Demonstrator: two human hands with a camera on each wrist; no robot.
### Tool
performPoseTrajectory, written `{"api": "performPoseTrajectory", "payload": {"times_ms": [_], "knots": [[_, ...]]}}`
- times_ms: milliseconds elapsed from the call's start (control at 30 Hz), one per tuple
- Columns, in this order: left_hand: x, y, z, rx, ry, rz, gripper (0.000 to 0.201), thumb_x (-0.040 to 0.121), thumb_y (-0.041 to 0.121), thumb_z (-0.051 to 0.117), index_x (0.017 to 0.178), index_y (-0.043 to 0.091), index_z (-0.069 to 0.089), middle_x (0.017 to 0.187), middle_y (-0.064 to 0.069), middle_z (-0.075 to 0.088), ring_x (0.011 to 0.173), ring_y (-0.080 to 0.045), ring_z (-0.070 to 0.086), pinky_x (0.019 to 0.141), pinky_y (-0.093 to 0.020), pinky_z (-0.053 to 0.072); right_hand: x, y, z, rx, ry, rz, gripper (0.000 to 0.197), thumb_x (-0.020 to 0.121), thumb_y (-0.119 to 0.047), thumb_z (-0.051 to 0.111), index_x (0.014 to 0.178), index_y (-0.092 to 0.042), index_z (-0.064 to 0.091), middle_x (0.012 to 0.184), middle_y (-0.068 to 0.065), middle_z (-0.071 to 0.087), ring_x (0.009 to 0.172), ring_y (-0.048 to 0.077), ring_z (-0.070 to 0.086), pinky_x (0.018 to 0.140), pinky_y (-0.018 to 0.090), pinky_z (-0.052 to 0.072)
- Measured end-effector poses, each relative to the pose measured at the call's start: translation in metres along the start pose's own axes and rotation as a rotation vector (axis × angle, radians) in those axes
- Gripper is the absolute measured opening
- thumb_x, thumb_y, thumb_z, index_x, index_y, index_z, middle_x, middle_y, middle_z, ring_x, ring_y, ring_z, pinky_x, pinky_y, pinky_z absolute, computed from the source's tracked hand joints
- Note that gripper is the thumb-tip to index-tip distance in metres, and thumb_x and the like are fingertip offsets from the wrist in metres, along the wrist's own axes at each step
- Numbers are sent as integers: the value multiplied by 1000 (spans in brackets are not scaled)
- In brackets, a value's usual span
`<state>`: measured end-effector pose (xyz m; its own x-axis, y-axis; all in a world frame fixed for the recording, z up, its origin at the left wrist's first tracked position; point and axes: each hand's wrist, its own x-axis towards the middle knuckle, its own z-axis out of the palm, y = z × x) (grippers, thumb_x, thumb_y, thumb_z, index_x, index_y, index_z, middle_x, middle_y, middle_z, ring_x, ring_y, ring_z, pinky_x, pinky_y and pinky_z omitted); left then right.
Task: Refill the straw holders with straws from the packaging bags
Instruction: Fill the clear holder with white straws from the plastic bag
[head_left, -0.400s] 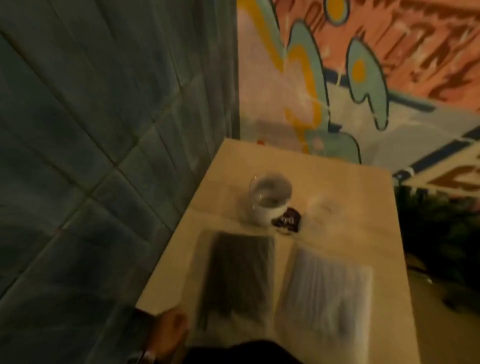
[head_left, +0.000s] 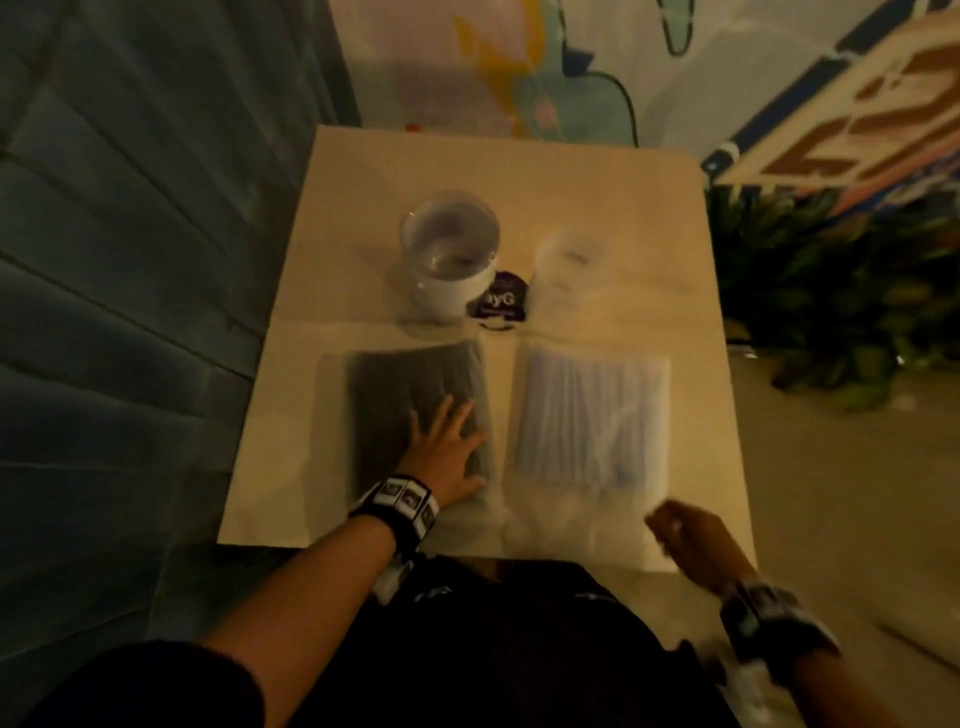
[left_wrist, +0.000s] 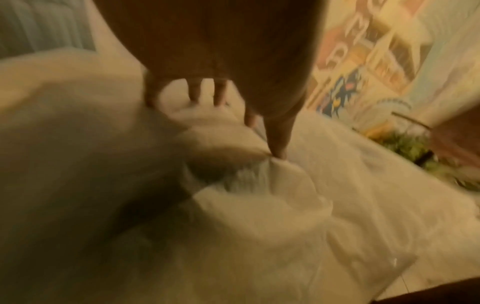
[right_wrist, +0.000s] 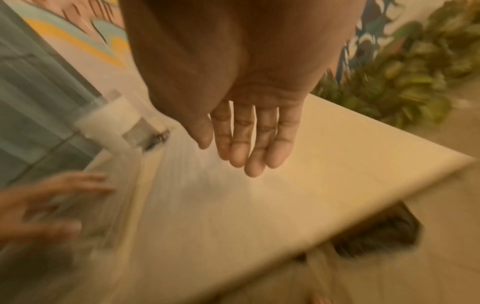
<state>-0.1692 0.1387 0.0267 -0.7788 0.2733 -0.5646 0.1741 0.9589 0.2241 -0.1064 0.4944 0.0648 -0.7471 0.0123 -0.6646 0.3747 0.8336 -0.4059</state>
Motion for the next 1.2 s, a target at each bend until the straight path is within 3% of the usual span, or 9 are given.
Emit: {"api": "performPoseTrajectory", "payload": {"times_ms": [167, 267, 367, 567, 700, 800, 933, 1067, 1200], "knots": [[0, -17, 13, 54, -32, -69, 71, 85, 62, 56, 148, 44, 28, 163, 7, -15, 147, -30, -25, 108, -77, 0, 64, -43, -3, -80, 194, -75, 17, 96, -29, 59, 105, -16, 62, 107, 5, 55, 95, 30, 62, 82, 37, 49], [-22, -53, 18, 28, 17, -118, 66, 85, 61, 57, 144, 43, 35, 163, 7, -11, 148, -28, -22, 108, -77, 2, 90, -56, 6, -206, 207, -28, 49, 92, -42, 61, 136, -26, 49, 145, 5, 37, 126, 31, 45, 103, 46, 44], [-48, -95, 26, -19, 51, -149, 59, 85, 55, 62, 139, 40, 45, 164, 7, -2, 150, -26, -16, 109, -76, 6, 103, -66, 22, -277, 193, 21, 68, 86, -55, 63, 145, -36, 36, 159, 7, 17, 142, 37, 25, 111, 54, 36], [-77, -138, 36, -130, 123, -170, 40, 88, 40, 66, 127, 33, 59, 163, 6, 15, 151, -25, -2, 113, -70, 9, 100, -103, 55, -300, 168, -9, 75, 83, -58, 65, 147, -40, 30, 162, 6, 8, 146, 42, 13, 112, 60, 32], [-76, -104, 31, -290, 320, -39, 33, 83, 37, 56, 108, 19, 69, 135, -9, 54, 130, -33, 46, 106, -51, 39, 100, -130, 73, -331, 122, -46, 74, 84, -58, 63, 147, -43, 29, 162, 6, 7, 146, 43, 12, 113, 60, 30], [-70, -62, 30, -378, 102, 4, 21, 89, 34, 52, 103, 22, 62, 114, -2, 62, 103, -27, 61, 87, -39, 50, 100, -139, 80, -340, 120, -63, 71, 85, -58, 61, 147, -43, 30, 162, 6, 8, 146, 42, 13, 114, 58, 31], [-52, -31, 46, -351, -216, -165, 26, 88, 40, 56, 101, 18, 63, 109, -10, 66, 102, -33, 63, 83, -35, 50, 102, -139, 80, -350, 119, -84, 68, 87, -57, 59, 147, -43, 31, 161, 5, 10, 144, 40, 18, 113, 55, 35], [-40, -20, 67, -543, -292, -196, 28, 87, 35, 68, 86, 7, 69, 90, -8, 70, 88, -24, 66, 72, -26, 45, 108, -134, 73, -384, 96, -135, 68, 86, -57, 60, 145, -44, 31, 158, 5, 13, 141, 41, 22, 108, 54, 40], [-41, -15, 73, -708, -214, -302, 19, 87, 15, 70, 70, 15, 62, 70, -3, 63, 73, -22, 64, 66, -24, 43, 112, -132, 62, -419, 48, -217, 65, 86, -57, 60, 143, -43, 32, 154, 7, 17, 136, 42, 26, 102, 52, 44]]}}
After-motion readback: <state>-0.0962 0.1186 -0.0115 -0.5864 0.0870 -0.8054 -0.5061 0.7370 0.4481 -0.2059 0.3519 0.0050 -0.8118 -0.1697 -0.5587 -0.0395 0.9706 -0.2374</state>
